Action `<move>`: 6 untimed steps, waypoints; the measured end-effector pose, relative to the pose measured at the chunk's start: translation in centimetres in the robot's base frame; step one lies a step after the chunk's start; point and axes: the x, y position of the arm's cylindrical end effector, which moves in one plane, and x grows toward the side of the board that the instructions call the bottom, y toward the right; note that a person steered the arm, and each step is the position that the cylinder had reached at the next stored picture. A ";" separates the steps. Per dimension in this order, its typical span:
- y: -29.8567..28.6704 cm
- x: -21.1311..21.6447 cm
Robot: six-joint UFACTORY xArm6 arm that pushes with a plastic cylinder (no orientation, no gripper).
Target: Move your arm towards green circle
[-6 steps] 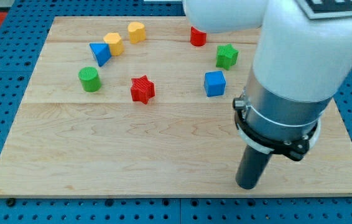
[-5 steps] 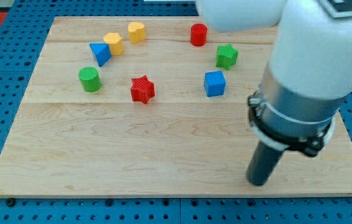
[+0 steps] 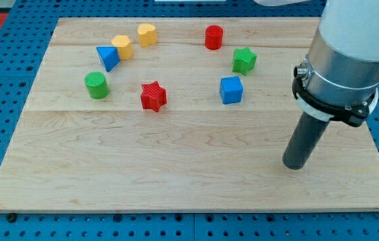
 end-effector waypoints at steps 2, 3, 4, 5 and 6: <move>-1.6 0.0; -4.3 -0.2; -8.2 -2.1; -15.1 -2.2; -22.1 -3.2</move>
